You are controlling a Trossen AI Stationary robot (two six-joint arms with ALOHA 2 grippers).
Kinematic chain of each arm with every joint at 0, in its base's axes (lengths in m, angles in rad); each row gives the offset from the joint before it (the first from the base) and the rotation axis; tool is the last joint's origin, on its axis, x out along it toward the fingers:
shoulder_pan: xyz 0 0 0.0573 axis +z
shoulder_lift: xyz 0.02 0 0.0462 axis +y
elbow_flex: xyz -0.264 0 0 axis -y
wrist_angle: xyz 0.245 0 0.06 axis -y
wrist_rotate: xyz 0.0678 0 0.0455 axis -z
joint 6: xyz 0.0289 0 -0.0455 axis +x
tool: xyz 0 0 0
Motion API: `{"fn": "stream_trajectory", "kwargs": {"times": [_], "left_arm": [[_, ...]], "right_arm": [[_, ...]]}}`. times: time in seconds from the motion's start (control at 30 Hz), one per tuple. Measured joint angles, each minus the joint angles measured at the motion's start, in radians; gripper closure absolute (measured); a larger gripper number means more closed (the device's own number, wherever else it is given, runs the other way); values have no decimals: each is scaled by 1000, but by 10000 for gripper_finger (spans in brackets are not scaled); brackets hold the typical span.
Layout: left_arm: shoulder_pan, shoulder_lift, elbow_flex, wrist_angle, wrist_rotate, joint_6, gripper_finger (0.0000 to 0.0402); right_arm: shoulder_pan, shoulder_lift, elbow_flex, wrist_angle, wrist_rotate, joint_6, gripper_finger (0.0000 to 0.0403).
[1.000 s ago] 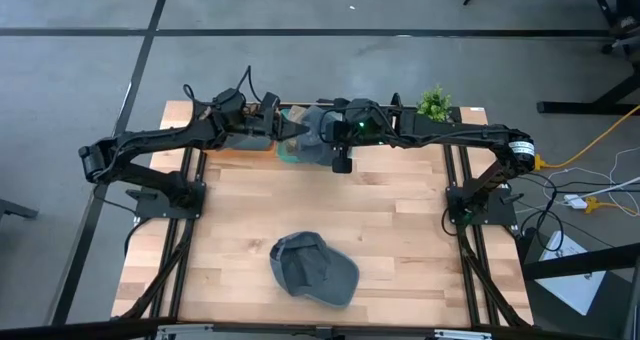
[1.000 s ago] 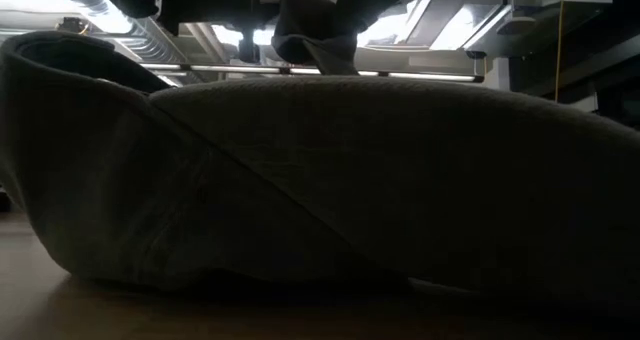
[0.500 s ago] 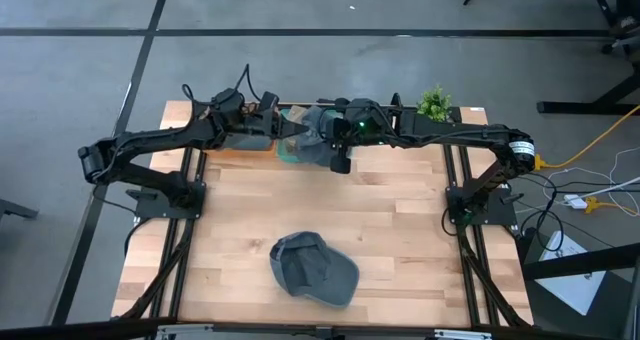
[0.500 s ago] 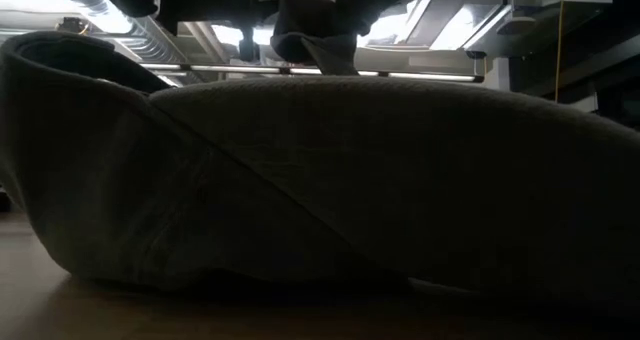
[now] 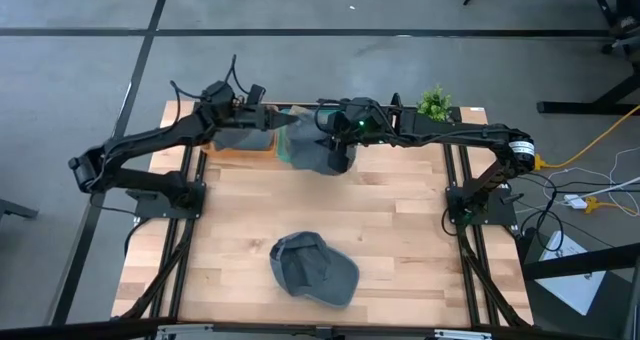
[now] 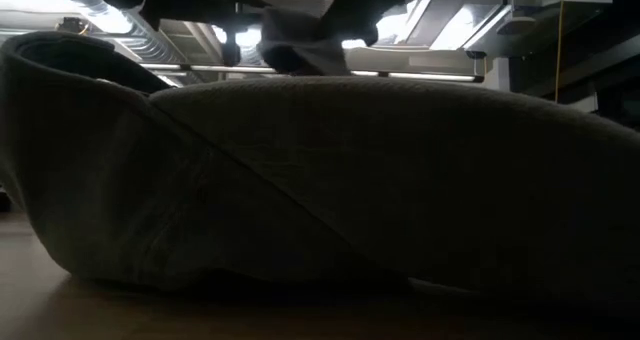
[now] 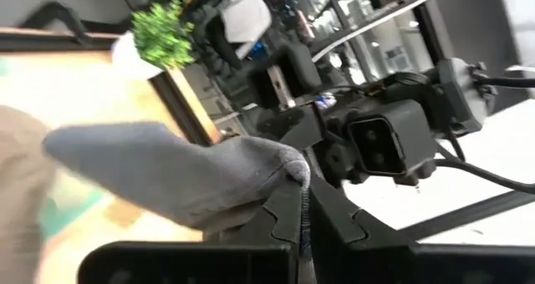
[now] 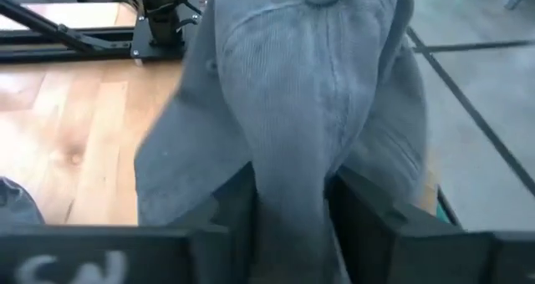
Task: Pick & Place hat
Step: Put the top gray cap into the orange bin
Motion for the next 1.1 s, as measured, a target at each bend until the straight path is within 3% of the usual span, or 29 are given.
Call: {"fn": "stream_trajectory", "kwargs": {"times": [0.23,0.4,0.83,1.1], "left_arm": [[33,-49,0,-49,-29,45,398],[75,-91,0,-108,-40,79,398],[231,-257,0,-354,-20,193,398],[316,-371,0,-375,-5,239,398]], "right_arm": [[-4,0,0,3,-51,12,178],[-16,-7,0,5,-98,38,140],[-21,-81,0,-132,-98,51,132],[-21,-83,0,-182,-98,69,132]]}}
